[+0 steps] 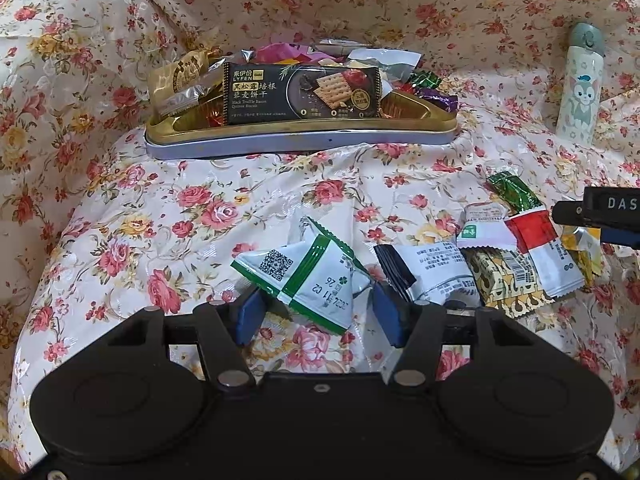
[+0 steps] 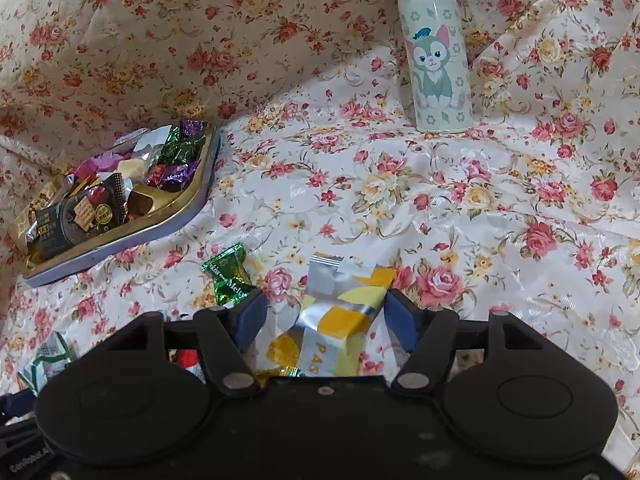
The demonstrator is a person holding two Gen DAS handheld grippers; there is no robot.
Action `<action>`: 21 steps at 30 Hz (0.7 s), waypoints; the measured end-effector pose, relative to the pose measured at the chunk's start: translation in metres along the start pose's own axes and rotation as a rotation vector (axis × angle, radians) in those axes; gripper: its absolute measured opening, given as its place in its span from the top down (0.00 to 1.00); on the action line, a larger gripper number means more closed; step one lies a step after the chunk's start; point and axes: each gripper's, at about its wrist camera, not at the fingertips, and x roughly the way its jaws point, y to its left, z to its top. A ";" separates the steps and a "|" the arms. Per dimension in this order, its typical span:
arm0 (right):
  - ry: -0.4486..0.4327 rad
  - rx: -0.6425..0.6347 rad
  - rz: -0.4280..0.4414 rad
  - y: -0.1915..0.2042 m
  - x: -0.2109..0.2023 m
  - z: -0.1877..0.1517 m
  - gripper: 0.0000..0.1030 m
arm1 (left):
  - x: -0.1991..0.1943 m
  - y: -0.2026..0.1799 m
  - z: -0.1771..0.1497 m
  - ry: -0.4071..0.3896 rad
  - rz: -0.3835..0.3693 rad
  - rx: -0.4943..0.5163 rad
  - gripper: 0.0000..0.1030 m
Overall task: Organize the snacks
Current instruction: 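Grasp green-white triangular packet with left tool while right tool grasps yellow-white wrapper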
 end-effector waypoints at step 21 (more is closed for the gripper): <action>-0.137 -0.268 0.020 -0.013 -0.007 -0.021 0.65 | 0.000 -0.001 -0.001 0.002 0.000 -0.001 0.40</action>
